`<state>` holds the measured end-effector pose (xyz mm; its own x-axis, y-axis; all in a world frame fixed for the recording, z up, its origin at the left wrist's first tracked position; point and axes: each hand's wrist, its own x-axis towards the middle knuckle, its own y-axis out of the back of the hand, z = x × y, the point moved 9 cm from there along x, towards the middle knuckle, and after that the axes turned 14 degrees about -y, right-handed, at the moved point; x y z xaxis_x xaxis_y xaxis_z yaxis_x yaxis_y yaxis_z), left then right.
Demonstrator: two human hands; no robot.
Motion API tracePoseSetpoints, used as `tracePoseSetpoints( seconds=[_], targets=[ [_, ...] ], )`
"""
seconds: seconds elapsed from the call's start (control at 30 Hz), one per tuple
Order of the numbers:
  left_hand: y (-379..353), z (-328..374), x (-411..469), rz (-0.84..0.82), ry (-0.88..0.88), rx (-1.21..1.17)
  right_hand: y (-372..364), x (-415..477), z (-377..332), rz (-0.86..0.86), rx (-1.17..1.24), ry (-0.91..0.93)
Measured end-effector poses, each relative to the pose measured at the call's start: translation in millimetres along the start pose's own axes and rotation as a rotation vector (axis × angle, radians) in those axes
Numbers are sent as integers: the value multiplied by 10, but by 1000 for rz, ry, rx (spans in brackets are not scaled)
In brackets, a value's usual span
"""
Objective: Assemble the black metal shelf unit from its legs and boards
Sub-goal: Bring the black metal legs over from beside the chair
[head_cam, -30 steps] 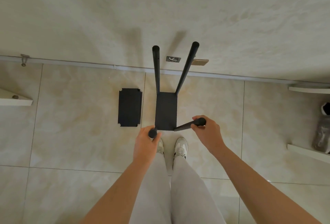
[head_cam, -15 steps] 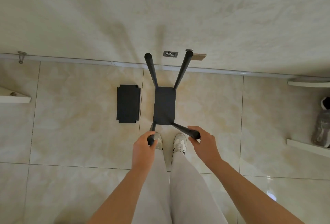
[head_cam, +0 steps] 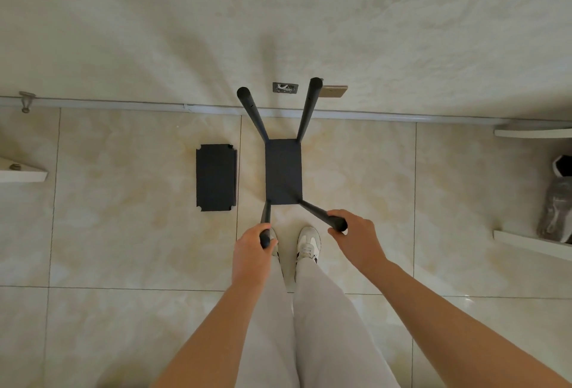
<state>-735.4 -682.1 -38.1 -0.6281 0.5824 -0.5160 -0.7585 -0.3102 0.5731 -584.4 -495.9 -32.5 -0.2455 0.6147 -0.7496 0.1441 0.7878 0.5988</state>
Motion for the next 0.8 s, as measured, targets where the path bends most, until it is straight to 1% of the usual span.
tracePoseSetpoints(
  seconds=[0.17,0.3,0.43,0.53,0.67,0.8],
  targets=[
    [60,-80,-65,-23,4,59,-57,-66,-80,-57,-16,34],
    [136,-46,-87,-81,-19,136,-70,-92,-170,-97,-99,46],
    [187,100,-86,-166,-66,244,-29,-168,-152,-148,-181,16],
    [246,241,-84,-245,-95,362,78,-264,-73,-163,-175,-45],
    [406,519,-115,-300,-165,495,325,-491,9,-130,-124,-105],
    [557,895,-208,-312,-269,553,570,-821,42,-70,-79,-110]
  ],
)
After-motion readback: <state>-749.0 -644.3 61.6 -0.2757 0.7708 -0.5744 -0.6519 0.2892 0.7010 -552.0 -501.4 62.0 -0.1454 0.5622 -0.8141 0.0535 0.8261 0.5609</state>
